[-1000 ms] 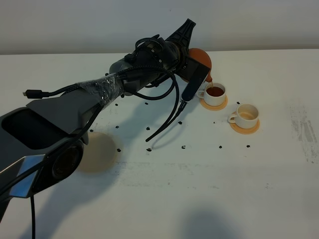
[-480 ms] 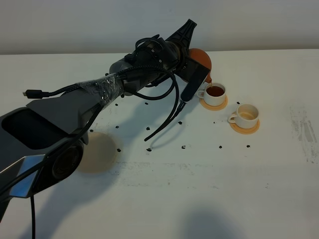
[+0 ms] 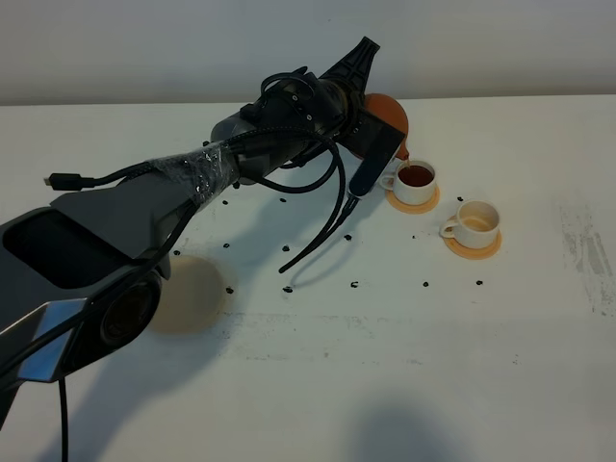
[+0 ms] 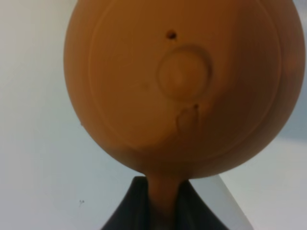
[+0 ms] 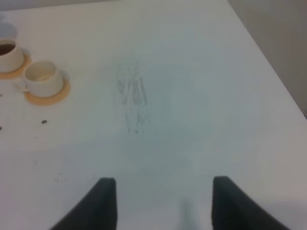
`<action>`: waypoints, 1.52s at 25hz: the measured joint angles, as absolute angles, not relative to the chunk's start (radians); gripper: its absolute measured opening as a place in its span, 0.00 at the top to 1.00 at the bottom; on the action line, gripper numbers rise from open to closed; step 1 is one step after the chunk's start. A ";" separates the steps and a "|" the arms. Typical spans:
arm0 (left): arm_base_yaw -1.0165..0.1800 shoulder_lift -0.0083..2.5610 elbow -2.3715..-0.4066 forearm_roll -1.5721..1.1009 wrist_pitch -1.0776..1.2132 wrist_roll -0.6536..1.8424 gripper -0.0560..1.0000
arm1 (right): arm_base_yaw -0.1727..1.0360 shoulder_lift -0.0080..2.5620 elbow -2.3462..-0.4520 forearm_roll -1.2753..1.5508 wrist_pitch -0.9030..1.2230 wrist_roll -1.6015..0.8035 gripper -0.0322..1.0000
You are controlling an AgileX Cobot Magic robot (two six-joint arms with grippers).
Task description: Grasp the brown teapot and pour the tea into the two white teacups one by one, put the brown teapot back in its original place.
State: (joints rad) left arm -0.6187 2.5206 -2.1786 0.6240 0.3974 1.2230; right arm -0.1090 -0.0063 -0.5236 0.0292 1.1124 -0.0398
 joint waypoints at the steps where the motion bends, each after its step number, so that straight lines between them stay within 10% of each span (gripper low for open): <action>1: -0.619 2.521 -2.179 0.617 0.397 1.223 0.87 | -0.109 -0.006 -0.524 0.029 1.112 -0.040 0.55; 38: -0.533 2.402 -2.179 0.246 0.793 0.887 0.87 | -0.109 -0.006 -0.524 0.029 1.112 -0.040 0.55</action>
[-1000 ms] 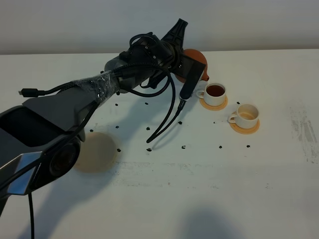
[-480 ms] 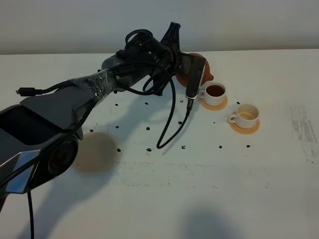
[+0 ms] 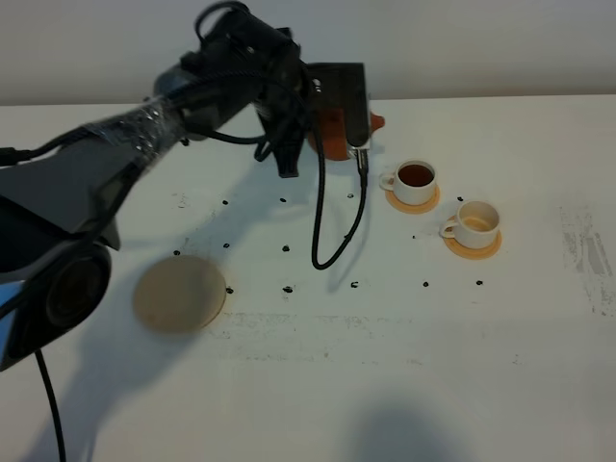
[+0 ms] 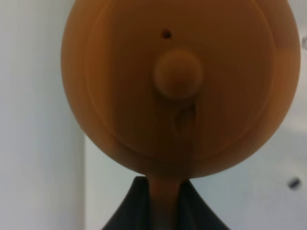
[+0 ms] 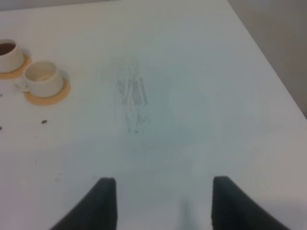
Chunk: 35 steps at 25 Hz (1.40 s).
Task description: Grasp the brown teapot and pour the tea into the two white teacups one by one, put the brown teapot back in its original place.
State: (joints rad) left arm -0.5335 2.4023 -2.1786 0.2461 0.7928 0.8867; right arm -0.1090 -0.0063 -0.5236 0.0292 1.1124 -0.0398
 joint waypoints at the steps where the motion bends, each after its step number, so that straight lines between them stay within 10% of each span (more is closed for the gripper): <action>1: -0.533 2.395 -2.179 0.235 0.827 0.873 0.87 | -0.109 -0.006 -0.524 0.029 1.112 -0.040 0.55; 12: -0.531 2.377 -2.179 0.064 1.128 0.649 0.87 | -0.109 -0.006 -0.524 0.029 1.112 -0.040 0.55; 35: -0.533 2.428 -2.123 0.014 1.030 0.586 0.87 | -0.109 -0.006 -0.524 0.029 1.112 -0.040 0.55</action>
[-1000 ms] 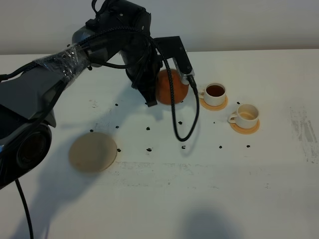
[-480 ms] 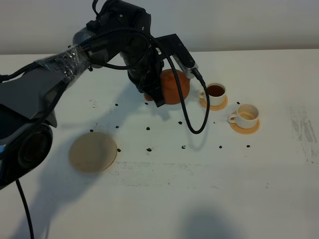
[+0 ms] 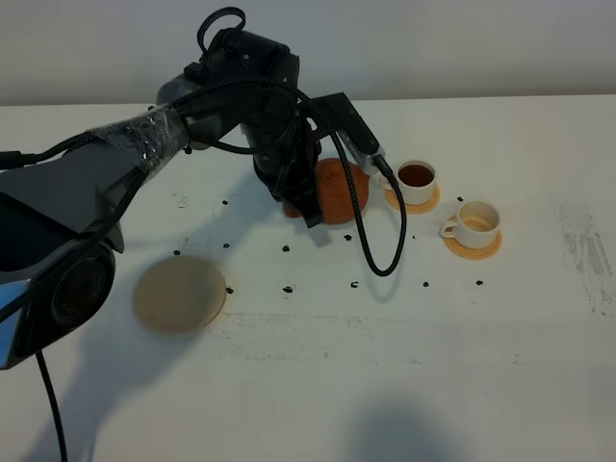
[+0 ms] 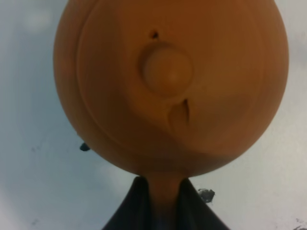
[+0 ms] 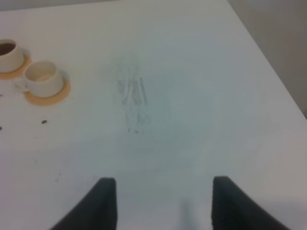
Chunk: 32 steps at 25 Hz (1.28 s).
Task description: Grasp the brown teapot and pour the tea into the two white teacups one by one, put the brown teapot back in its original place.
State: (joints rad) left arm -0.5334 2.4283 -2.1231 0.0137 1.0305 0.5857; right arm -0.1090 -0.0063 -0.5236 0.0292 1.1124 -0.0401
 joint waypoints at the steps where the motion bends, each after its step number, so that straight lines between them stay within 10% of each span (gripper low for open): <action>1: -0.533 2.428 -2.107 0.014 1.023 0.586 0.87 | -0.109 -0.006 -0.524 0.029 1.112 -0.040 0.55; 32: -0.621 2.319 -2.102 0.049 0.904 0.784 0.87 | -0.109 -0.007 -0.524 0.029 1.112 -0.040 0.55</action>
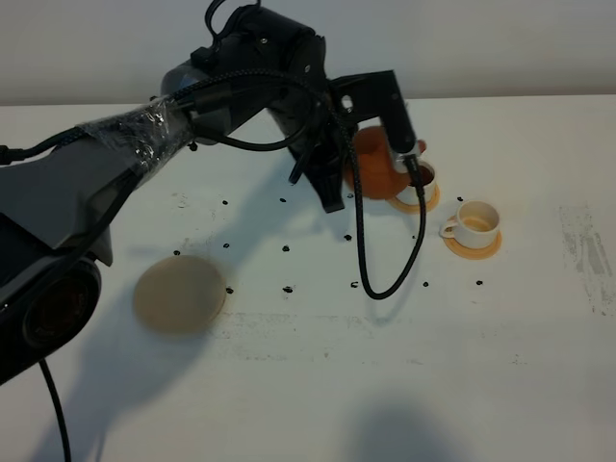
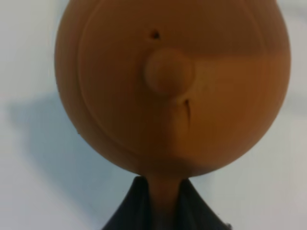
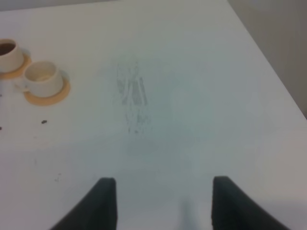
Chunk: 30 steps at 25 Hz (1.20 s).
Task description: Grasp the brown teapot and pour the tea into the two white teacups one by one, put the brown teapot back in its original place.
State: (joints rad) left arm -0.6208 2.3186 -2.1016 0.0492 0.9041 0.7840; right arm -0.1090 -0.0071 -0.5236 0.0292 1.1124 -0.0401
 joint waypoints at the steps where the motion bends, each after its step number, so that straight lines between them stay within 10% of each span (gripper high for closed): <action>1: -0.625 2.319 -2.104 0.052 0.897 0.794 0.87 | -0.109 -0.007 -0.524 0.029 1.112 -0.040 0.55; 30: -0.715 2.403 -2.108 0.163 0.648 0.964 0.87 | -0.109 -0.007 -0.524 0.029 1.112 -0.040 0.55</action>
State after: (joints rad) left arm -0.7151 2.4032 -2.1078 0.1628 0.6477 0.9640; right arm -0.1090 -0.0071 -0.5236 0.0292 1.1124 -0.0401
